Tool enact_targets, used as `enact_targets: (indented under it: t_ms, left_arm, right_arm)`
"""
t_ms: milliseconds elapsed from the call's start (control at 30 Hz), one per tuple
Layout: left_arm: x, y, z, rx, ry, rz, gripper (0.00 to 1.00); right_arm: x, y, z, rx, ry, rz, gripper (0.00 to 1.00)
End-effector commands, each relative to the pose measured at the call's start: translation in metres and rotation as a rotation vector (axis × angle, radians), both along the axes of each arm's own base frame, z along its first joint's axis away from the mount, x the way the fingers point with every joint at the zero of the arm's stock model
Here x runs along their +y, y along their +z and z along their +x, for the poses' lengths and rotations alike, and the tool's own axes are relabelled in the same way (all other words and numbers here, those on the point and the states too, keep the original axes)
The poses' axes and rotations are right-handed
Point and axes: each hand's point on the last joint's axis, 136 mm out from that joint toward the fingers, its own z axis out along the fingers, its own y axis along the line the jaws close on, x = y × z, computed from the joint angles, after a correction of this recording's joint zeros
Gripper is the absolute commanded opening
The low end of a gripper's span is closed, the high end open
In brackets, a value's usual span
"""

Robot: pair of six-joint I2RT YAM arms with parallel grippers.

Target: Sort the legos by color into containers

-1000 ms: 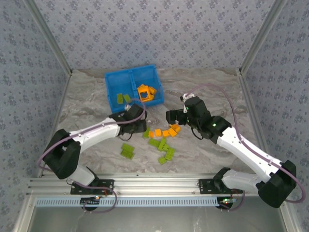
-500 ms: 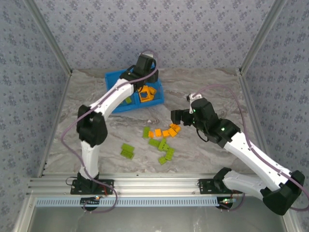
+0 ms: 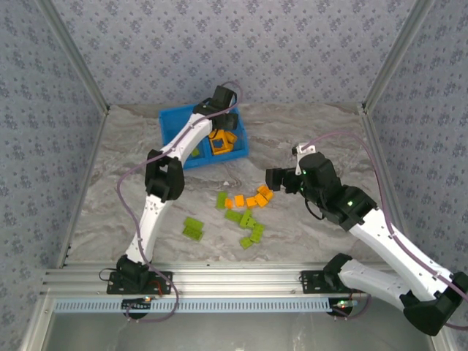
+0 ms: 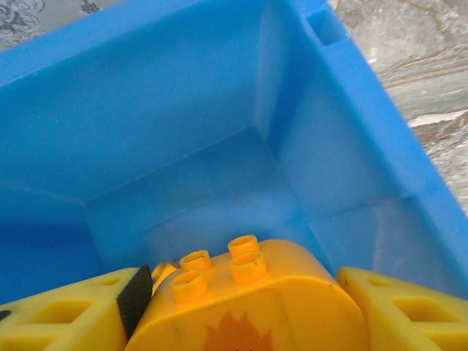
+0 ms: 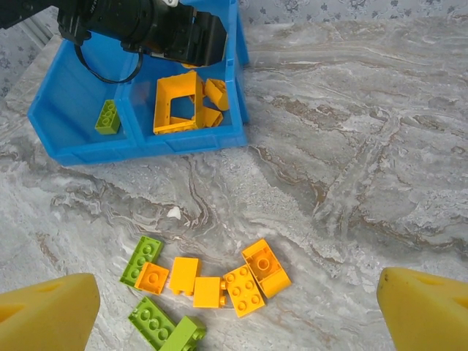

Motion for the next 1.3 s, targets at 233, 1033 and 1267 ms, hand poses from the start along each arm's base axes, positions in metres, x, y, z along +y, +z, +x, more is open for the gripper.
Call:
enact_targets:
  t_ms: [233,1033,1267]
  left_arm:
    - [0.0,0.146,-0.028,-0.189,-0.027,-0.182,0.81]
    - [0.122,-0.002,-0.41,0.325,0.564,-0.434,0.83]
    - [0.108,-0.056,-0.429,0.496,0.712,-0.514,0.94]
  right_arm:
    - [-0.007,-0.009,-0.005,0.035,-0.032,0.003,1.0]
    - [0.031,-0.031,0.036,0.107,0.038,-0.01,1.0]
    - [0.027,-0.042,0.034,0.143,0.022,-0.012,1.0]
